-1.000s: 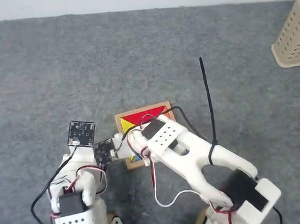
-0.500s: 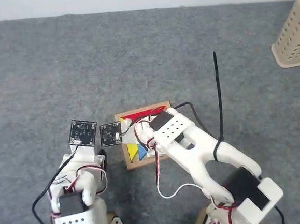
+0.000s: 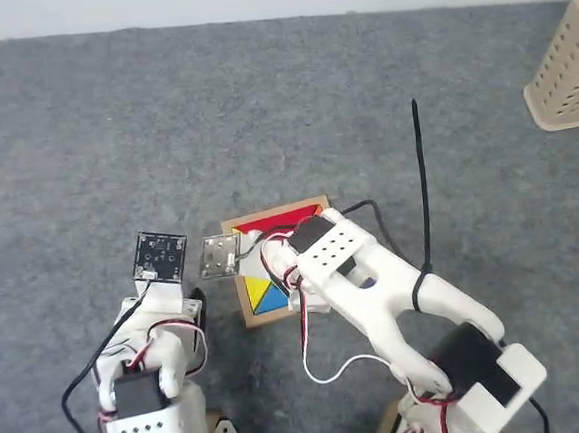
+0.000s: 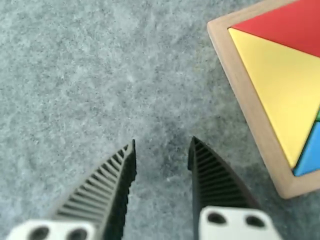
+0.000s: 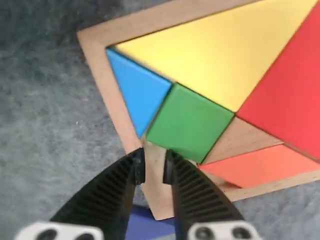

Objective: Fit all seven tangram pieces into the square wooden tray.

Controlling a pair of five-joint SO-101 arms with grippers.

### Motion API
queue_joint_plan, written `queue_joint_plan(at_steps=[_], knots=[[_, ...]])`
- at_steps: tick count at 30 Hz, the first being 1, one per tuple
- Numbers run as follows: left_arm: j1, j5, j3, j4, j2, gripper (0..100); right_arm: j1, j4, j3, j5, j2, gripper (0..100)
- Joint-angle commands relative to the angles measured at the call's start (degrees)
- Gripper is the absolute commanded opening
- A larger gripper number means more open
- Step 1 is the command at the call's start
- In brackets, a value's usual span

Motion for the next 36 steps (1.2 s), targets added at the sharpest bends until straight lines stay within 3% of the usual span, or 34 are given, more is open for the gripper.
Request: queue_joint_plan(at_steps=[1,15,21,30,33,36], knots=[[0.18,-0.26,-0.57,0.35,-1.05,17,0.31,-1.8,-3.69,-6.68,-1.01,4.8],[0.18,-0.26,-0.57,0.35,-1.05,17,9.8,-1.71,-3.78,-20.48,-1.01,4.6],[0.18,-0.26,-0.57,0.35,-1.05,17,12.0,2.24,-3.78,-21.01,-2.42,0.5],[0.18,-0.26,-0.57,0.35,-1.05,17,15.34,22.9,-2.9,-20.66,-20.53,0.7],[0.18,-0.26,-0.57,0.35,-1.05,17,16.84,22.55,2.55,-18.02,-24.22,0.9],[0.18,-0.26,-0.57,0.35,-1.05,17,16.92,15.78,11.08,-18.73,-24.48,1.0]])
